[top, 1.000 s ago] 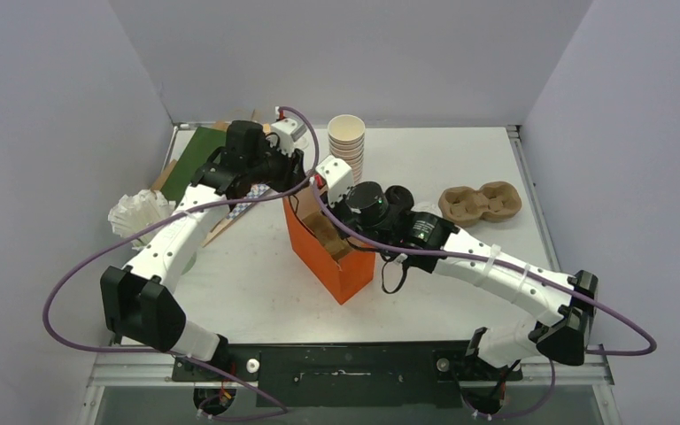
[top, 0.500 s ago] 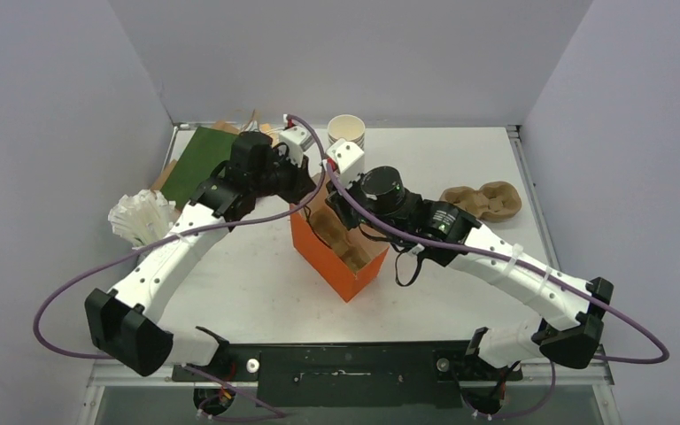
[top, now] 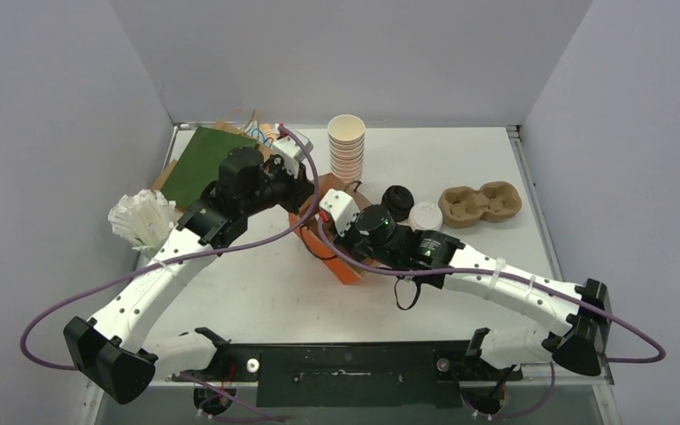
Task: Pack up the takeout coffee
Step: Adjust the takeout bag at the center of the board.
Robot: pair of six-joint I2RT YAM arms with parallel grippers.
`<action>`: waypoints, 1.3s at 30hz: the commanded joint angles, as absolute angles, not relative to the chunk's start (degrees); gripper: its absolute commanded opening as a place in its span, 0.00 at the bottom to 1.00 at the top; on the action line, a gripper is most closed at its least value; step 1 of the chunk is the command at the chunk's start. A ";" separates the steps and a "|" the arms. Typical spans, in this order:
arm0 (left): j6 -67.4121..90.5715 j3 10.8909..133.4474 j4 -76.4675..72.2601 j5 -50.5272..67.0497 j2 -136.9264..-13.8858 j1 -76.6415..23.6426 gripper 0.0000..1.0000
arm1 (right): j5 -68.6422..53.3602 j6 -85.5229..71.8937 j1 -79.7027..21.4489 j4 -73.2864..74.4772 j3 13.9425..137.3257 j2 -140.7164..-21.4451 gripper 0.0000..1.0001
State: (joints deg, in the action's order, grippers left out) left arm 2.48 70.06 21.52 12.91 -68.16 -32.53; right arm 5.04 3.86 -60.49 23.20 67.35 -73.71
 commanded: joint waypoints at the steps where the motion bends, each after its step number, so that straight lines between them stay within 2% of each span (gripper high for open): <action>1: 2.56 69.36 16.51 11.42 -66.72 -33.91 0.00 | 10.63 8.14 -61.15 15.39 61.25 -70.53 0.00; 4: 3.55 69.14 16.60 11.05 -66.87 -34.55 0.00 | 9.99 9.12 -60.06 12.53 59.72 -70.43 0.00; 12: 9.36 67.39 17.10 11.24 -68.32 -34.78 0.00 | -1.30 7.64 -53.67 19.41 64.36 -75.50 0.00; 22: 17.79 62.78 15.29 10.52 -68.50 -33.25 0.00 | -0.33 11.67 -57.02 27.25 68.09 -78.66 0.00; 39: 19.59 58.92 11.07 12.49 -66.04 -31.46 0.00 | -5.70 12.06 -53.54 36.65 71.20 -83.65 0.00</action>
